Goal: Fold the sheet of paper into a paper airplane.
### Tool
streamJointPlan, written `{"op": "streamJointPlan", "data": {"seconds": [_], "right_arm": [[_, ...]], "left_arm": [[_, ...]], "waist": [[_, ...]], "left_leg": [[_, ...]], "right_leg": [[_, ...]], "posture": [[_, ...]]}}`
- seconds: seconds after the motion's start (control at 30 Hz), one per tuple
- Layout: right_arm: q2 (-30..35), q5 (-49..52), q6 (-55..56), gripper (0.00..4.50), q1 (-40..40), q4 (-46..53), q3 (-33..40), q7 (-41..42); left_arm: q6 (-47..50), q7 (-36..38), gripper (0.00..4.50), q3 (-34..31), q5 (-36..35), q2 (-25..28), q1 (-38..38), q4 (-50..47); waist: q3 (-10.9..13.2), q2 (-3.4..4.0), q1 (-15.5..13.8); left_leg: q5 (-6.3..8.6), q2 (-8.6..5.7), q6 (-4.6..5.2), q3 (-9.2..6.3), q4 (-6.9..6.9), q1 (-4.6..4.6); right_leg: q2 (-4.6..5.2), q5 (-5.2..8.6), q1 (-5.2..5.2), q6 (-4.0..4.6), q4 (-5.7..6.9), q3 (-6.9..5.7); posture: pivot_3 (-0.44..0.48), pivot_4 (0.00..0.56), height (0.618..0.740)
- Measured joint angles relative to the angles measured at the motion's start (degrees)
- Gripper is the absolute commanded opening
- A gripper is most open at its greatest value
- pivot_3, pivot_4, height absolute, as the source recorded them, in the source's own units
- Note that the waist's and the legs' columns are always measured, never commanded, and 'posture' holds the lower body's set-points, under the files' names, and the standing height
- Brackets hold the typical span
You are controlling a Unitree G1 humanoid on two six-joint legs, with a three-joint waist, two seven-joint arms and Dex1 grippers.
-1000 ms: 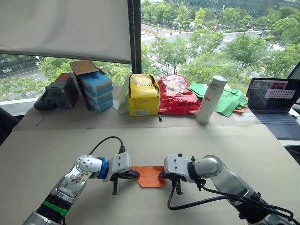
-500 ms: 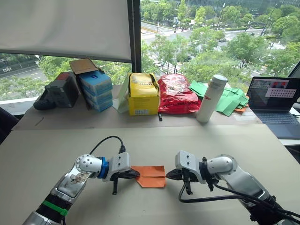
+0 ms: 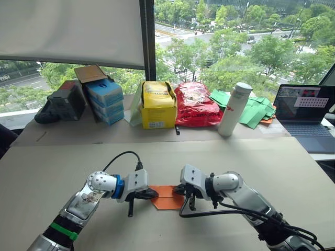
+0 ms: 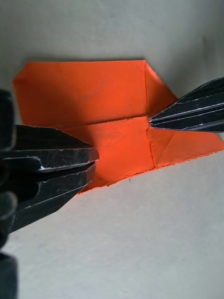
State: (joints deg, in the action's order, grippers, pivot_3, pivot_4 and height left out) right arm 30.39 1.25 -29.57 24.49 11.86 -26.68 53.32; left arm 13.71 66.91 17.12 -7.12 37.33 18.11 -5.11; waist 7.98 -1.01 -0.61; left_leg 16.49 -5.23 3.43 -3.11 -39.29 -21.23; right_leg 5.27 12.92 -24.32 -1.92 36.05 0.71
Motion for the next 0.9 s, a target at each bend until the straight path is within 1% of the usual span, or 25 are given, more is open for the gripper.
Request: {"op": "streamJointPlan", "data": {"seconds": [0.23, 0.4, 0.6, 0.9], "right_arm": [[0.1, -0.7, -1.0, 0.06, 0.4, 0.6, -1.1, 0.2], [0.4, -0.9, -1.1, 0.06, 0.4, 1.2, -1.6, 0.2], [0.4, -1.0, -1.3, 0.06, 0.4, 1.4, -1.8, 0.2], [0.4, -1.0, -2.2, 0.06, 0.7, 1.8, -2.0, 0.2]], "left_arm": [[1.5, -0.6, 0.0, 1.5, 0.2, -2.8, 1.4, -0.6], [1.3, -1.3, 0.0, 2.3, 1.3, -2.9, 1.5, 0.8], [-0.7, -1.2, 0.0, 2.3, 1.6, -0.8, 0.8, 0.6], [-1.4, -1.5, 0.0, 0.5, 1.0, 1.7, -1.7, -0.3]], "waist": [[0.0, 0.0, 0.0], [0.0, 0.0, 0.0], [0.0, 0.0, 0.1], [0.0, 0.01, 0.4]], "left_leg": [[0.03, 0.01, 0.06, 0.0, 0.0, 0.03], [0.02, 0.01, 0.03, 0.0, 0.0, 0.04], [0.04, 0.01, 0.07, 0.0, 0.03, 0.11], [0.05, 0.03, 0.09, 0.0, 0.12, 0.21]], "right_leg": [[-0.02, 0.0, 0.01, 0.0, 0.03, 0.0], [-0.02, 0.0, 0.02, 0.0, 0.02, -0.01], [-0.01, 0.0, 0.04, 0.01, 0.02, 0.01], [-0.02, 0.0, 0.04, 0.01, 0.02, 0.01]], "posture": [[0.0, 0.15, 0.74], [0.0, 0.15, 0.74], [0.0, 0.15, 0.74], [0.0, 0.15, 0.74]]}}
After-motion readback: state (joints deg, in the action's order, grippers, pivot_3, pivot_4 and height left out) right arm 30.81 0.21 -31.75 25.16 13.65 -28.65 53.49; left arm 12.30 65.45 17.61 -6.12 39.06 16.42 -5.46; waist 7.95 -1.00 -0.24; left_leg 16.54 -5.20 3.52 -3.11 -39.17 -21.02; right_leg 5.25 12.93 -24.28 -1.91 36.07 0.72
